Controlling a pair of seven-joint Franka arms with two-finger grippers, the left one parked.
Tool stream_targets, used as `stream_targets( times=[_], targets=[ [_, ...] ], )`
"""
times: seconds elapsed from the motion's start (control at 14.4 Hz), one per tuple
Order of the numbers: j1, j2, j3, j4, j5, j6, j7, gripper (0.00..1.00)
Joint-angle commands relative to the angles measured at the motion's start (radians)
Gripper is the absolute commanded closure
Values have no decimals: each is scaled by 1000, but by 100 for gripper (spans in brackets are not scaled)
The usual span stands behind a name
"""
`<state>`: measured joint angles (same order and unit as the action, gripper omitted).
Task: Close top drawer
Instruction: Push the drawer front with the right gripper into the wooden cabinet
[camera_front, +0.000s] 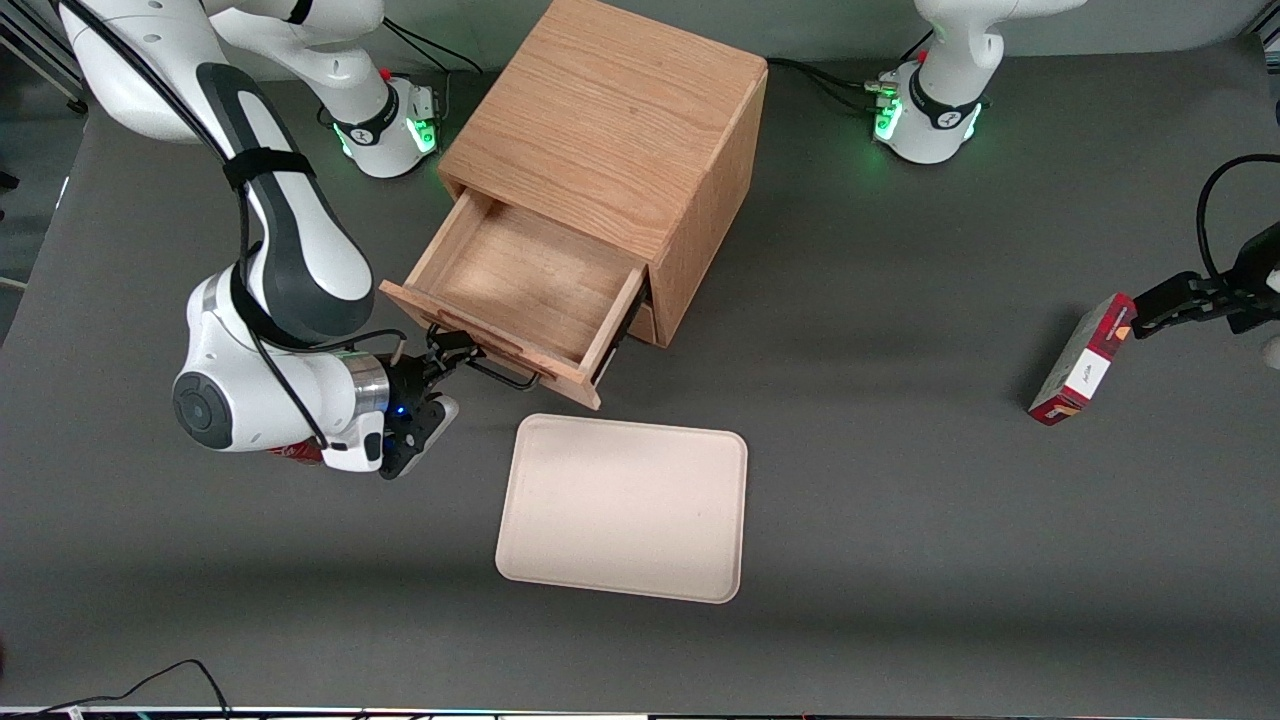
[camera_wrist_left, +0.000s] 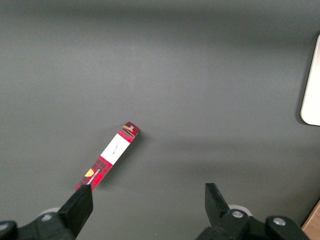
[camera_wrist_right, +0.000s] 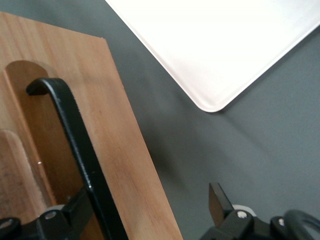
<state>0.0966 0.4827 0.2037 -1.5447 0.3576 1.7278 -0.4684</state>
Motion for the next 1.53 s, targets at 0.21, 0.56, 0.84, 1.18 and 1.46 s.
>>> stream_targets(
  times=[0.21,0.56,0.84,1.18,1.46],
  targets=[
    [0,-166,23,-227,77,71,47,0],
    [0,-240,42,-331,139,116,51,0],
    [0,-292,66,-406,164,156,54,0],
    [0,-348,82,-488,205,188,73,0],
    [0,-361,117,-495,227,200,111,0]
  ],
)
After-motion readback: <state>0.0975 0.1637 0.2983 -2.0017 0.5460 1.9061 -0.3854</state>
